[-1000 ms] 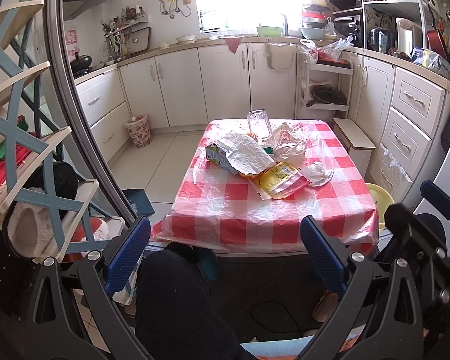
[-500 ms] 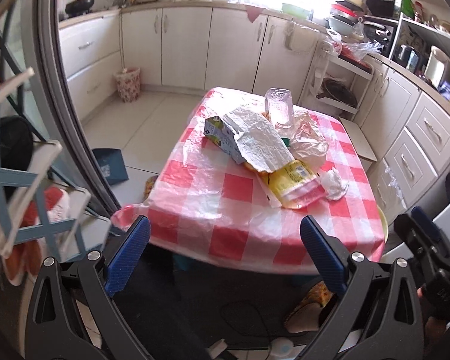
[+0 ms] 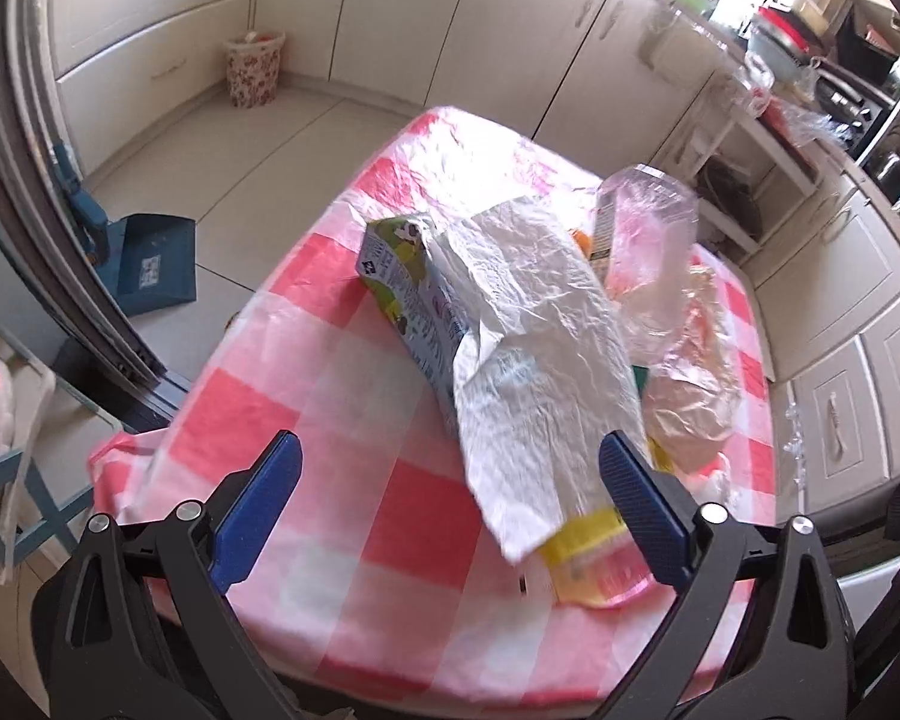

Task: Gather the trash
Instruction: 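Reach the left tool to the white tissue and close on it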

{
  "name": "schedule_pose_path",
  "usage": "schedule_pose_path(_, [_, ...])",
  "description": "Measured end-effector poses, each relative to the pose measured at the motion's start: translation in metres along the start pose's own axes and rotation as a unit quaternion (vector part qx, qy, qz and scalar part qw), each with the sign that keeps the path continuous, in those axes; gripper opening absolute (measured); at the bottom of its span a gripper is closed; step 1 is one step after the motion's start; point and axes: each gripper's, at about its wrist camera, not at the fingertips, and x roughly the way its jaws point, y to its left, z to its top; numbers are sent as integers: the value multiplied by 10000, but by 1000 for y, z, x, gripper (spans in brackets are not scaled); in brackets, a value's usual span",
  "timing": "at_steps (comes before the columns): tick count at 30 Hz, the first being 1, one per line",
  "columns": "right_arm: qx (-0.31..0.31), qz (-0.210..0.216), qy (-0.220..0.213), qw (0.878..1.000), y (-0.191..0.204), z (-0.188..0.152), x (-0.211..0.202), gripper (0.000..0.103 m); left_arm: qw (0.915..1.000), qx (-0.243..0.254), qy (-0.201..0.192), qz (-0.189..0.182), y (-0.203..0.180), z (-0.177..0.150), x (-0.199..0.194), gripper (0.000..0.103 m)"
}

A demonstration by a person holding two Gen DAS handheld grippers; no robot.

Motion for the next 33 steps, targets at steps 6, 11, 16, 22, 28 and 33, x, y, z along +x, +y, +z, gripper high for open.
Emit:
schedule_pose_path(6, [143, -166, 426, 9989, -8, 9, 38, 89, 9983, 10, 530, -224, -10, 6, 45, 5])
schedule_pose_path(11, [266, 111, 672, 9973, -14, 2, 46, 47, 9986, 248, 271, -389, -10, -4, 19, 1])
schedule_pose_path(16, [478, 515, 636, 9955, -20, -5, 27, 7, 9980, 230, -42, -587, 13, -15, -20, 1])
schedule_pose_path(22, [484, 710, 279, 9959, -29, -4, -6, 5, 9964, 224, -299, -761, 39, -28, -57, 1])
schedule_pose_path(28, [509, 564, 343, 9965, -39, 1, -9, 48, 9938, 433, -611, -827, 39, -31, -92, 1])
schedule_pose_path(33, [216, 265, 389, 9987, -24, 4, 25, 79, 9923, 476, -755, -858, 36, -31, -105, 1])
